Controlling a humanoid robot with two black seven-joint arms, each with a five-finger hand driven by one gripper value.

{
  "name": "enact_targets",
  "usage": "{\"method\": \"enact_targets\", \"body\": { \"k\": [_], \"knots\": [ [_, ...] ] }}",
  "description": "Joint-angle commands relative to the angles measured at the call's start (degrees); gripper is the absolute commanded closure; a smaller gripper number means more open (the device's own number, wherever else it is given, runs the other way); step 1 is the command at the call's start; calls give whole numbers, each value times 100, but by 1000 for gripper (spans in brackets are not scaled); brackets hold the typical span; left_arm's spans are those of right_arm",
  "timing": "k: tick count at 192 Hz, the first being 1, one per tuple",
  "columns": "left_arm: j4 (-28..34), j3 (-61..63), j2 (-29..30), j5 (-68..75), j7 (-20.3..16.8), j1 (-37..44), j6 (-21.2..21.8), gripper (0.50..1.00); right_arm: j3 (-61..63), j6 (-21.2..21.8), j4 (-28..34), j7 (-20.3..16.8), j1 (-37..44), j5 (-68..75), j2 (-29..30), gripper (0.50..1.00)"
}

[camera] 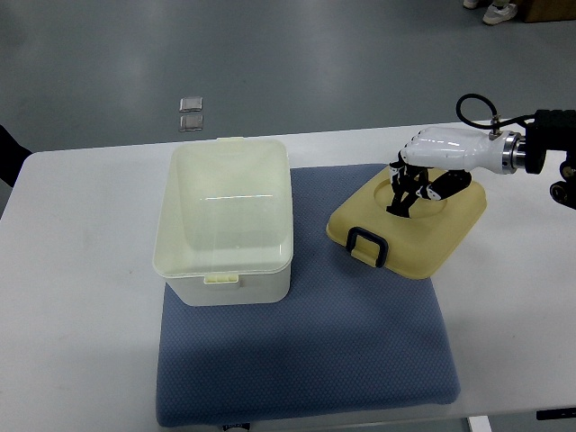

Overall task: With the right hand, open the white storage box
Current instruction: 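Lower the held lid onto the blue mat beside the box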

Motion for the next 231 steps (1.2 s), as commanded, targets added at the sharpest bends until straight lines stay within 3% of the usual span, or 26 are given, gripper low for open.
{"method": "enact_targets", "body": {
  "k": [1,85,213,231],
  "knots": [
    [0,-8,0,0,0,2,1,500,-2,-212,16,145,-58,-164,86,1000],
    [-35,-8,0,0,0,-7,1,500,-10,-1091,341,164,-58,-331,367,1000],
    [-53,1,0,9,0,-25,1,500,-125,-1873,306,164,-507,-507,684,1000],
    [-53,1,0,9,0,-25,1,500,-133,-1979,254,164,-507,-498,851,801]
  ]
}}
